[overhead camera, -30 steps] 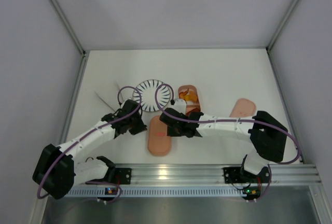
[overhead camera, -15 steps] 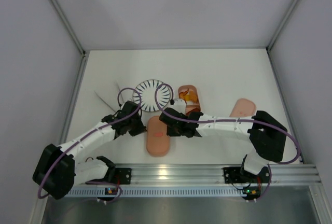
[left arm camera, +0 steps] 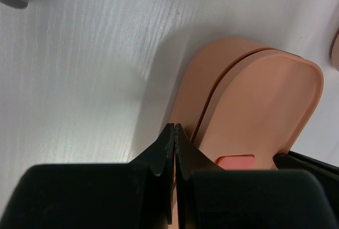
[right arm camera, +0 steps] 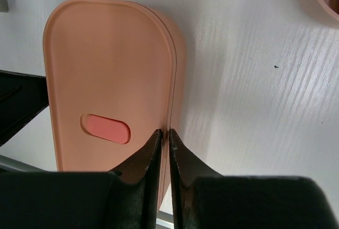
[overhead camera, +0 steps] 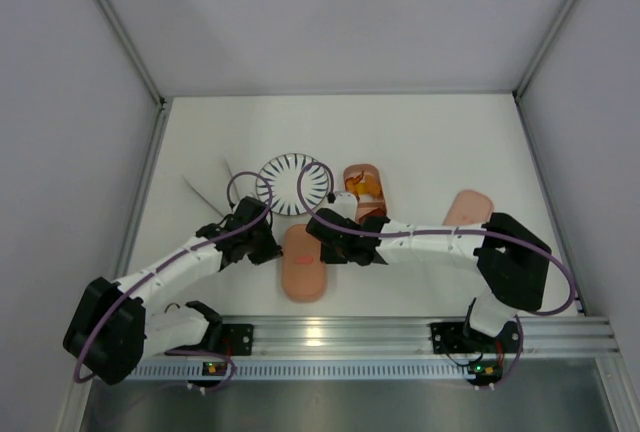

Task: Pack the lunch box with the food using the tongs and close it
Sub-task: Close the box lid on the packing box.

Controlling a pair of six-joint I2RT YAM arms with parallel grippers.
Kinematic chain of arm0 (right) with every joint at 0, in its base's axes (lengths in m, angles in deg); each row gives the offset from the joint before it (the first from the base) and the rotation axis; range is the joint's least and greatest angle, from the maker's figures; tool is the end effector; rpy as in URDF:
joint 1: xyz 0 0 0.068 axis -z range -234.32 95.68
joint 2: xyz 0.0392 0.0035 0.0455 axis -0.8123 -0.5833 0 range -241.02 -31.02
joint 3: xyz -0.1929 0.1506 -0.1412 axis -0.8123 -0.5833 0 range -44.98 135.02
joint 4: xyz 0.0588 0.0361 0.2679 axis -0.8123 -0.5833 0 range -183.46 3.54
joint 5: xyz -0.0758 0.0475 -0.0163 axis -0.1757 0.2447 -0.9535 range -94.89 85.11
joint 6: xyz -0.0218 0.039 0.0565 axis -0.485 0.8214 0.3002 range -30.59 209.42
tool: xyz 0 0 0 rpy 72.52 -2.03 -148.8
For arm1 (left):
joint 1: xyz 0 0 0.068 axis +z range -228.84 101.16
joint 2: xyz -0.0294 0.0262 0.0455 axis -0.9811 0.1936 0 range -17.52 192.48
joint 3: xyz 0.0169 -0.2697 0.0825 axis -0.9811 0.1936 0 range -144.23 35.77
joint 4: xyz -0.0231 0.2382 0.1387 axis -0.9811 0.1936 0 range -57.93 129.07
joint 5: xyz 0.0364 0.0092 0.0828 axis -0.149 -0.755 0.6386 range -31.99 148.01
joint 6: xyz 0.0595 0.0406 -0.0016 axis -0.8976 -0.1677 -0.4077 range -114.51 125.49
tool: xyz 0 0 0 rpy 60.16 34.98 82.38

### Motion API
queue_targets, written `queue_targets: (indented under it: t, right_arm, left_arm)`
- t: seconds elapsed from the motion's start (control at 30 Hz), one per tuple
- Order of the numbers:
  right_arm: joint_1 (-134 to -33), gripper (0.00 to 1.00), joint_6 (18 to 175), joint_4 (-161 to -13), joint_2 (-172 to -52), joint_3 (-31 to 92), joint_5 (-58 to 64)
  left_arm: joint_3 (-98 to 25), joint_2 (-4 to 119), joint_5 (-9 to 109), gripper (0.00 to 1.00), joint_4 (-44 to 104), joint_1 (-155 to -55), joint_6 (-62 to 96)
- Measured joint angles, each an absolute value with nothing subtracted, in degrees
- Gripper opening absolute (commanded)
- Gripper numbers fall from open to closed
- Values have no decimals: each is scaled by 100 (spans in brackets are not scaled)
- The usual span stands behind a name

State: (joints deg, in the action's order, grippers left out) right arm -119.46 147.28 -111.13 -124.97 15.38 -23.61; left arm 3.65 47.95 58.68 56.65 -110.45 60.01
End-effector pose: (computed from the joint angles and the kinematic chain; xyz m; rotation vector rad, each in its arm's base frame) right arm 0.1680 0.3170 0.1814 -0.0427 2.5650 0.4388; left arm 0.1947 -0.1190 0.1561 -0.5365 2.6243 -0.5141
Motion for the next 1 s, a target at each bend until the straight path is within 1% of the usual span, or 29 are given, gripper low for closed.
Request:
queue_targets:
  t: [0.07,0.1,0.17,0.2,0.4,0.6,0.8,0.87,0.9,1.0]
  right_arm:
    - [-11946,13,14761,-11119,-12497,1538,-2365]
    - [-11946,17,14772,-11128,-12497,1538,-2367]
    - [-11946,21,14794,-11152,-12497,1538,-2393]
    - [-11946,24,14807,-11165,-12497,1538,-2417]
    - [-11946,29,14818,-11272,-12493,1542,-2516]
    - [-11946,31,14805,-11392,-12425,1546,-2625]
    - [-11946,31,14770,-11489,-12362,1632,-2688]
    - [-11946,31,14754,-11500,-12362,1664,-2691]
    - [-11946,31,14752,-11500,-12362,1673,-2693]
    - [-11946,31,14752,-11504,-12362,1688,-2691]
  left_arm:
    - [365,4795,5852,0,5660,-11041,5999]
    - [365,4795,5839,0,5654,-11041,5999]
    - [365,4795,5802,0,5645,-11041,6001]
    - [365,4795,5785,0,5645,-11041,6001]
    - [363,4793,5776,0,5654,-11041,6001]
    - [260,4714,5879,0,5835,-11043,5973]
    - [-197,4443,6220,13,6331,-11041,5798]
    - [-339,4290,6294,15,6486,-11041,5737]
    - [-415,4211,6318,17,6576,-11041,5680]
    - [-603,4056,6292,18,6771,-11043,5501]
